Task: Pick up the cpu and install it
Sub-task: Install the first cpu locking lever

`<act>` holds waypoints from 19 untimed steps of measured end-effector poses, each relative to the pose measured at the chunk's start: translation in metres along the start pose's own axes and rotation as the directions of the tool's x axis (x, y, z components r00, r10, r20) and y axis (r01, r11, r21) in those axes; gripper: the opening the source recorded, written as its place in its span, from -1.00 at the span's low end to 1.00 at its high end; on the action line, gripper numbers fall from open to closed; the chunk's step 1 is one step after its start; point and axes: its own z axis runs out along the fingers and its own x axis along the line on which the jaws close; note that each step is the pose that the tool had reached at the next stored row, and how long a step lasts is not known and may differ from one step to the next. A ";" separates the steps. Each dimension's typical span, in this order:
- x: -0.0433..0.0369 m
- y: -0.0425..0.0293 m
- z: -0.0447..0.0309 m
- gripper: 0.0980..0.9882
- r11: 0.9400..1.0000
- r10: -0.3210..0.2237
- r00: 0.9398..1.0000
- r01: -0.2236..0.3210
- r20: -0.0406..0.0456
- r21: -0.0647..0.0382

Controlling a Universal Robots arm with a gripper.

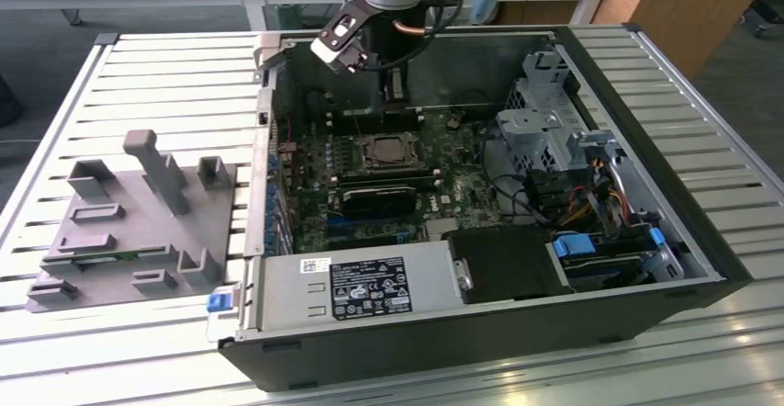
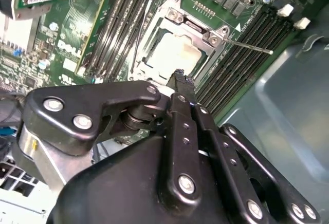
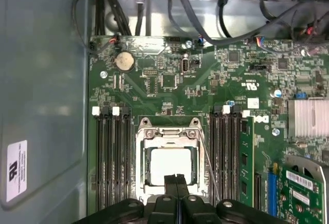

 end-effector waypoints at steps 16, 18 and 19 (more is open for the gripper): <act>0.0000 -0.0001 0.0013 -0.98 0.972 -0.236 0.972 0.236 -0.008 -0.009; 0.0000 -0.0001 0.0013 -0.98 0.963 -0.270 0.963 0.270 -0.009 -0.010; 0.0000 -0.0001 0.0013 -0.98 0.958 -0.285 0.958 0.285 -0.009 -0.011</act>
